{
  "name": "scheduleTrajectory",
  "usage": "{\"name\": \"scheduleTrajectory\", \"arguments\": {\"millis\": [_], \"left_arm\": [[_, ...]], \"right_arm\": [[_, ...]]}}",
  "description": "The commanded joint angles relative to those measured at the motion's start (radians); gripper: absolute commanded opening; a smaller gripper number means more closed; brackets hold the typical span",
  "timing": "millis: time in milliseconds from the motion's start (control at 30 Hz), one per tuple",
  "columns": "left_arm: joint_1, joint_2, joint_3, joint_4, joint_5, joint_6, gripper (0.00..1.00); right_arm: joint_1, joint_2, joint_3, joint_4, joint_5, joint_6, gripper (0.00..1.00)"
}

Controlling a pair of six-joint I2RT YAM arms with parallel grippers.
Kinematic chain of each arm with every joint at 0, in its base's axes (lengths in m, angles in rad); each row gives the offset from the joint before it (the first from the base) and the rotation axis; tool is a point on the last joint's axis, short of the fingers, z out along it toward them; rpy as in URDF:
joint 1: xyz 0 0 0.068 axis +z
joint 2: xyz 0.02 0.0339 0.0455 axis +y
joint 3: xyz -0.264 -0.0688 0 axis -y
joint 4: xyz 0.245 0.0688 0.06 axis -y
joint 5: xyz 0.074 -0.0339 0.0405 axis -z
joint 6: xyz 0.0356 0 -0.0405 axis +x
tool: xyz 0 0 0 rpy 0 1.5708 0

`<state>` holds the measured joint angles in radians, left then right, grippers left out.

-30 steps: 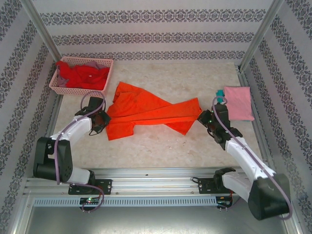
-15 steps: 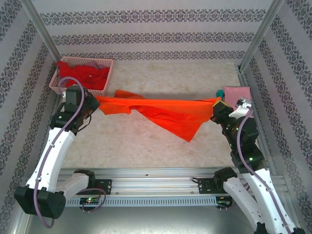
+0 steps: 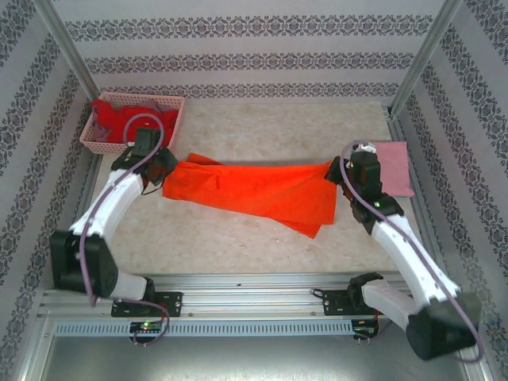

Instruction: Fold and stack the t-shirts

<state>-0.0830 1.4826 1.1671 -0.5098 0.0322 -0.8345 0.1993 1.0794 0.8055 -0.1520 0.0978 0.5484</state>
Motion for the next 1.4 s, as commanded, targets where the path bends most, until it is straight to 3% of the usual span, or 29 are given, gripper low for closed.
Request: {"name": "scheduleTrajectory", "arguments": {"millis": [0,267,467,567,667,800,900,1000,1100,1200,1267,1367], "left_arm": [[0.009,0.145,0.138,0.086,-0.015,0.011,0.00],[0.033,0.560,0.689,-0.012,0.013,0.044,0.00],[0.043,0.848,1.425,-0.289,-0.030,0.055,0.00],[0.052,0.915,1.657,-0.267,-0.010,-0.031,0.00],[0.062,0.846,1.631,-0.129,0.020,-0.125,0.00],[0.068,0.739,1.630,-0.079,0.023,-0.133,0.00],[0.071,0.669,1.610,-0.111,0.054,-0.103,0.00],[0.069,0.587,1.507,-0.189,0.123,-0.075,0.00],[0.041,0.449,1.246,-0.208,0.217,-0.044,0.00],[-0.007,0.219,0.792,-0.069,0.204,-0.020,0.00],[-0.017,0.038,0.437,0.077,0.192,-0.077,0.00],[-0.025,-0.165,0.077,0.133,0.160,-0.153,0.00]], "right_arm": [[-0.043,0.168,0.102,0.140,-0.062,-0.026,0.00],[-0.118,0.581,0.535,0.216,-0.158,-0.056,0.00],[-0.171,0.733,0.830,0.310,-0.263,0.036,0.00],[-0.178,0.743,0.971,0.313,-0.271,0.052,0.00],[-0.181,0.739,1.113,0.307,-0.288,0.061,0.00],[-0.187,0.689,1.202,0.293,-0.313,0.037,0.00],[-0.193,0.606,1.131,0.295,-0.323,-0.004,0.00],[-0.199,0.476,0.930,0.321,-0.327,-0.038,0.00],[-0.207,0.334,0.673,0.338,-0.332,-0.059,0.00],[-0.207,0.206,0.427,0.332,-0.348,-0.058,0.00],[-0.207,0.121,0.250,0.306,-0.361,-0.042,0.00],[-0.208,0.015,0.016,0.264,-0.354,0.003,0.00]]}}
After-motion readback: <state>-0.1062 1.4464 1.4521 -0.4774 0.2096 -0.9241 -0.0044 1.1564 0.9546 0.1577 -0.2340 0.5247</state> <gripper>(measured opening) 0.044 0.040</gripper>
